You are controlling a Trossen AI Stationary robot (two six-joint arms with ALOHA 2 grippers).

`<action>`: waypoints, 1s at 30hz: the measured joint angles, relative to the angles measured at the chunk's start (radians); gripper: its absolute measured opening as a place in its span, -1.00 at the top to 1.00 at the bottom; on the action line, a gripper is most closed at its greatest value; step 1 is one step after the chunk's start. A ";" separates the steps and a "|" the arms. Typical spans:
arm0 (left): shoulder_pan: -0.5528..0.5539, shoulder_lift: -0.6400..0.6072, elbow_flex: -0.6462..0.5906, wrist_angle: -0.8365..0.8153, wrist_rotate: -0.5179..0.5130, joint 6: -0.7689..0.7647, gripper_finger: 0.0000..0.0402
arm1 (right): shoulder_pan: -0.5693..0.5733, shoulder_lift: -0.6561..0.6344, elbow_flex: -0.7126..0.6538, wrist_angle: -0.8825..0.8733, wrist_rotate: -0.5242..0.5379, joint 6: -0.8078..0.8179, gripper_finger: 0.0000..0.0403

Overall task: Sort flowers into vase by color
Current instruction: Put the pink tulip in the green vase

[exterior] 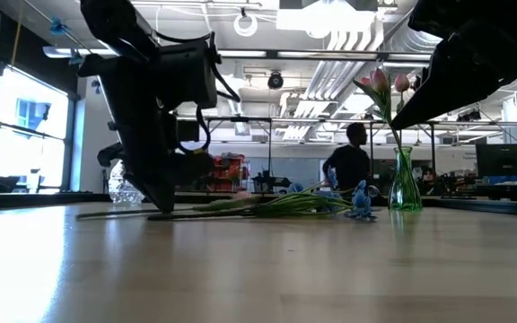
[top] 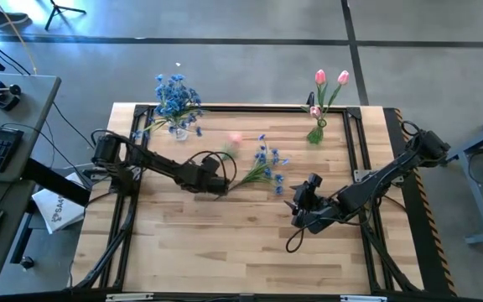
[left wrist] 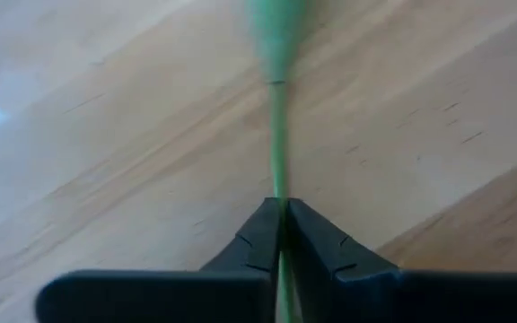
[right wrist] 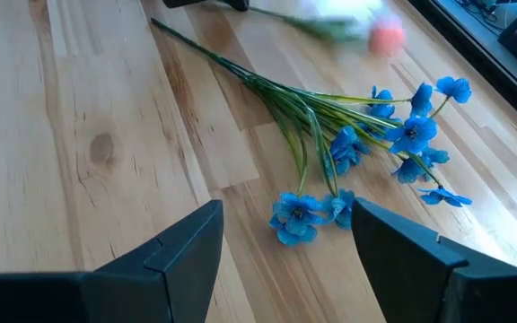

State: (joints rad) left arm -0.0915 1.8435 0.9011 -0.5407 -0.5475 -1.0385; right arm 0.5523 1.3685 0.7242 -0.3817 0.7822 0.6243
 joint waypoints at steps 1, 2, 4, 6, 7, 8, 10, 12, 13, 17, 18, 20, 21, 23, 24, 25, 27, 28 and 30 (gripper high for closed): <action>-0.002 -0.006 -0.001 -0.003 0.001 0.001 0.97 | 0.000 0.000 0.000 0.000 0.000 0.000 -0.21; -0.005 -0.014 -0.002 -0.005 0.002 0.001 0.96 | 0.000 0.000 0.000 0.000 0.000 0.000 -0.21; -0.013 -0.032 -0.003 -0.004 -0.004 0.003 0.95 | 0.000 0.000 0.000 0.000 0.000 -0.001 -0.21; -0.028 -0.068 -0.008 -0.012 0.018 0.005 0.97 | 0.000 0.000 0.000 -0.001 0.000 -0.003 -0.21; -0.040 -0.089 -0.009 -0.019 0.033 0.009 0.98 | 0.000 0.000 0.000 -0.001 0.000 -0.004 -0.21; -0.051 -0.112 -0.009 -0.019 0.030 0.014 0.99 | 0.000 0.000 -0.005 0.007 -0.003 -0.012 -0.21; -0.075 -0.162 -0.008 -0.011 -0.006 0.024 0.99 | -0.002 0.000 -0.027 0.053 -0.012 -0.039 -0.21; -0.101 -0.205 -0.008 0.002 -0.077 0.042 0.99 | -0.004 0.000 -0.069 0.155 -0.024 -0.089 -0.21; -0.116 -0.223 -0.008 0.019 -0.109 0.058 0.99 | -0.008 0.000 -0.093 0.221 -0.037 -0.120 -0.21; -0.181 -0.278 -0.006 0.146 -0.210 0.181 1.00 | -0.037 0.000 -0.205 0.566 -0.139 -0.238 -0.21; -0.194 -0.282 -0.006 0.191 -0.233 0.234 1.00 | -0.047 0.000 -0.231 0.654 -0.157 -0.266 -0.21; -0.215 -0.283 -0.006 0.307 -0.255 0.371 1.00 | -0.068 0.000 -0.275 0.818 -0.185 -0.310 -0.21; -0.226 -0.282 -0.006 0.368 -0.257 0.444 1.00 | -0.081 0.000 -0.292 0.886 -0.192 -0.331 -0.21; -0.247 -0.274 -0.006 0.500 -0.260 0.586 1.00 | -0.105 0.000 -0.311 0.987 -0.203 -0.361 -0.21; -0.256 -0.267 -0.004 0.565 -0.259 0.651 1.00 | -0.117 0.000 -0.315 1.014 -0.211 -0.371 -0.21; -0.264 -0.260 -0.005 0.620 -0.259 0.714 1.00 | -0.129 0.000 -0.315 1.030 -0.221 -0.380 -0.21; -0.277 -0.243 -0.005 0.748 -0.257 0.832 1.00 | -0.152 0.000 -0.314 1.052 -0.253 -0.397 -0.21; -0.281 -0.233 -0.004 0.802 -0.254 0.881 1.00 | -0.161 0.000 -0.314 1.066 -0.264 -0.404 -0.21; -0.289 -0.210 -0.004 0.903 -0.236 0.968 1.00 | -0.175 0.000 -0.314 1.100 -0.268 -0.412 -0.21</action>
State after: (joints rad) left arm -0.3800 1.6337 0.8967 0.3621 -0.7834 -0.0706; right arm 0.3772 1.3685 0.4103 0.7181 0.5140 0.2121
